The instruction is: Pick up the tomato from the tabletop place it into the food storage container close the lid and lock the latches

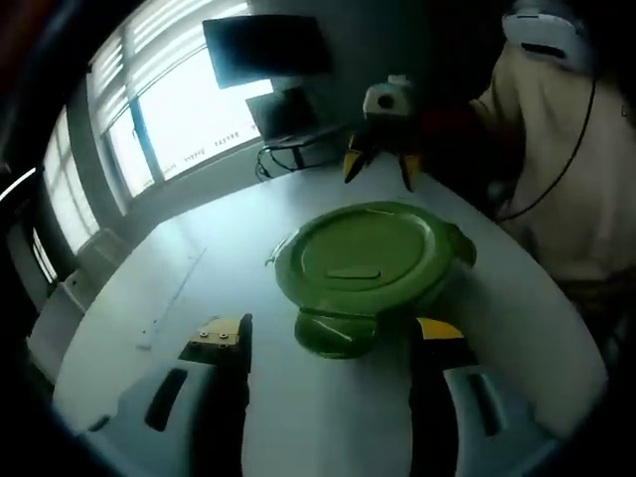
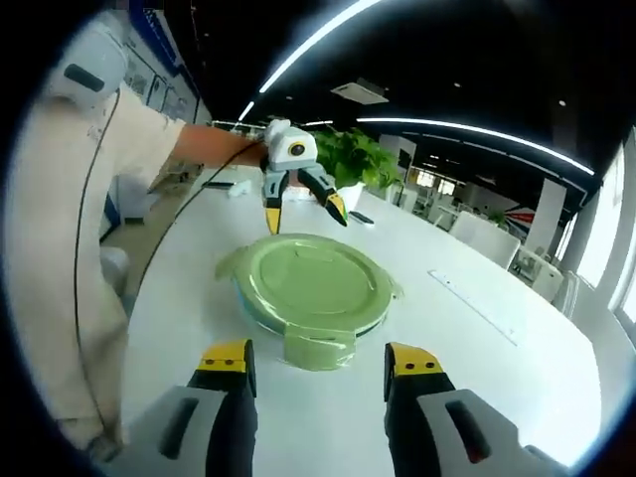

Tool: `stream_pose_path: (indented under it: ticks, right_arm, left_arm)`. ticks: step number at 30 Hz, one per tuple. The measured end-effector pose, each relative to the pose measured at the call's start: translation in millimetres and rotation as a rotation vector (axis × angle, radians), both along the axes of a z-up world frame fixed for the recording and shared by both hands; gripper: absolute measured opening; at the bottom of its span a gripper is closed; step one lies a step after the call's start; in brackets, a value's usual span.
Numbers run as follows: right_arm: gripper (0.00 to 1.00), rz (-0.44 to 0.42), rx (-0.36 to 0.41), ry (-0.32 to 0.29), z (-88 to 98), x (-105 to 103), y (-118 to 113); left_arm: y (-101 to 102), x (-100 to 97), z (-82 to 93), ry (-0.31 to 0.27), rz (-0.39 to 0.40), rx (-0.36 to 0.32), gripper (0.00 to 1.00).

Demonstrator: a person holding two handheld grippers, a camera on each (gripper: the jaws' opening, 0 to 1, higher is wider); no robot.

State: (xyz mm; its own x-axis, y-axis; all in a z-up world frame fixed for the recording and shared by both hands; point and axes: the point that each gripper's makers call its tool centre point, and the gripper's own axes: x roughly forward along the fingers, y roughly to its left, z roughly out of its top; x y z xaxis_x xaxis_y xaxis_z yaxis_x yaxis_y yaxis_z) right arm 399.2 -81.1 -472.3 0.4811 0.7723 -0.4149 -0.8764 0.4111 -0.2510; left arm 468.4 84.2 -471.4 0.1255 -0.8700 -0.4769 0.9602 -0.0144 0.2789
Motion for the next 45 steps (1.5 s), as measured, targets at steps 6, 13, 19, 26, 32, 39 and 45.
stream_pose_path:
  ticks: [6,13,19,26,32,39,45]
  right_arm:
    - [0.46,0.024,-0.022,0.037,-9.9,0.7,1.9]
    - [0.44,0.025,-0.07,0.065,-19.8,6.4,-0.7]
    - [0.43,0.044,-0.081,0.079,-22.0,7.7,0.2]
    - [0.42,0.057,-0.1,0.093,-23.6,12.3,2.5]
    - [0.39,0.055,-0.133,0.137,-27.3,14.1,5.3]
    - [0.38,0.074,-0.159,0.149,-27.8,10.1,12.1]
    - [0.35,0.071,-0.176,0.142,-26.6,13.5,13.7]
  left_arm:
    - [-2.6,-0.3,-5.0,0.016,-0.022,0.024,0.55]
    - [-7.0,0.0,-10.2,0.026,-0.056,0.072,0.54]
    - [-10.2,1.0,-9.4,0.032,-0.079,0.108,0.53]
    - [-13.6,0.5,-10.1,0.023,-0.101,0.143,0.53]
    - [-16.3,1.0,-11.5,0.04,-0.112,0.164,0.51]
    - [-17.1,-2.2,-17.0,0.04,-0.135,0.2,0.51]
    - [-14.7,0.1,-22.2,0.051,-0.126,0.223,0.46]
